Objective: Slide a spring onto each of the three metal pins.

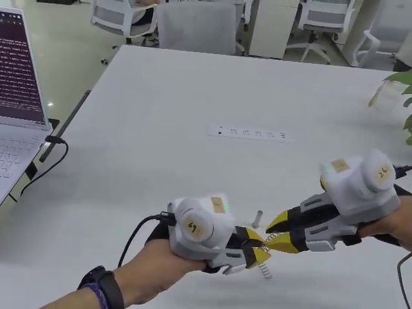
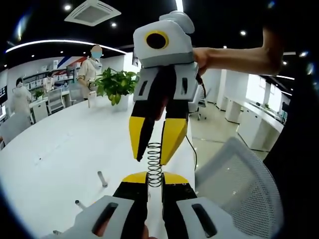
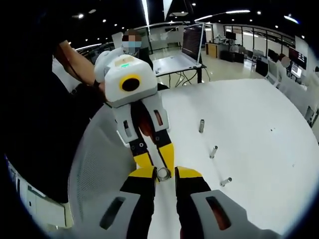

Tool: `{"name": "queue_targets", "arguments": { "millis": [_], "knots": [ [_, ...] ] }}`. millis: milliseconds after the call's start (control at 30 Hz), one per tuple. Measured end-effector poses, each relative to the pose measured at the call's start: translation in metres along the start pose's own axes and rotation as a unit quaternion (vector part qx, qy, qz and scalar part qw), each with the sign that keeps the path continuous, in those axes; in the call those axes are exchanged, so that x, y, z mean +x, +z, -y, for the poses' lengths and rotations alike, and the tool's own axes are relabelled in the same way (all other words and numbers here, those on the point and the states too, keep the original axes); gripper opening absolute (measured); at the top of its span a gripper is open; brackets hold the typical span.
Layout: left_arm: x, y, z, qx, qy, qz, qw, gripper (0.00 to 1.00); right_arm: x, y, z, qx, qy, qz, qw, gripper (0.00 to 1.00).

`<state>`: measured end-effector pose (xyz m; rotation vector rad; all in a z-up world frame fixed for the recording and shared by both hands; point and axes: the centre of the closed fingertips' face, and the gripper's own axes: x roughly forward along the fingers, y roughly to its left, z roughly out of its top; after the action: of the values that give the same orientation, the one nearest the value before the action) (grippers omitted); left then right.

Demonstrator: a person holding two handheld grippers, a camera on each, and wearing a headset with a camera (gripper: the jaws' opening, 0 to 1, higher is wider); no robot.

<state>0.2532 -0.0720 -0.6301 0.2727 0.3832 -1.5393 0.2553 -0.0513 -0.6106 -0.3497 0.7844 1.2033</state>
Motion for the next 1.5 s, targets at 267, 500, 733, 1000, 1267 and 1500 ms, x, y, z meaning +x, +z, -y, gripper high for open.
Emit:
{"name": "queue_targets", "arguments": {
  "millis": [267, 500, 733, 1000, 1267, 1500],
  "knots": [
    [0.003, 0.004, 0.003, 0.006, -0.008, 0.002, 0.9999, 0.02, 0.0, -0.007, -0.001, -0.034, 0.009, -0.044, 0.9984, 0.13],
    [0.004, 0.006, 0.004, 0.011, -0.013, 0.002, 0.9999, 0.02, 0.002, -0.01, -0.005, -0.057, 0.022, -0.07, 0.9957, 0.12],
    [0.004, 0.005, 0.006, 0.014, -0.017, 0.0, 0.9998, 0.02, 0.003, -0.011, -0.008, -0.073, 0.031, -0.083, 0.9934, 0.09],
    [0.005, 0.003, 0.009, 0.016, -0.022, -0.003, 0.9996, 0.02, 0.005, -0.014, -0.01, -0.1, 0.038, -0.109, 0.9883, 0.09],
    [0.006, -0.001, 0.009, 0.015, -0.023, -0.009, 0.9996, 0.02, 0.008, -0.018, -0.011, -0.117, 0.037, -0.123, 0.9848, 0.08],
    [0.007, -0.004, 0.009, 0.01, -0.023, -0.011, 0.9996, 0.03, 0.01, -0.02, -0.011, -0.122, 0.035, -0.13, 0.9834, 0.08]
  ]
}}
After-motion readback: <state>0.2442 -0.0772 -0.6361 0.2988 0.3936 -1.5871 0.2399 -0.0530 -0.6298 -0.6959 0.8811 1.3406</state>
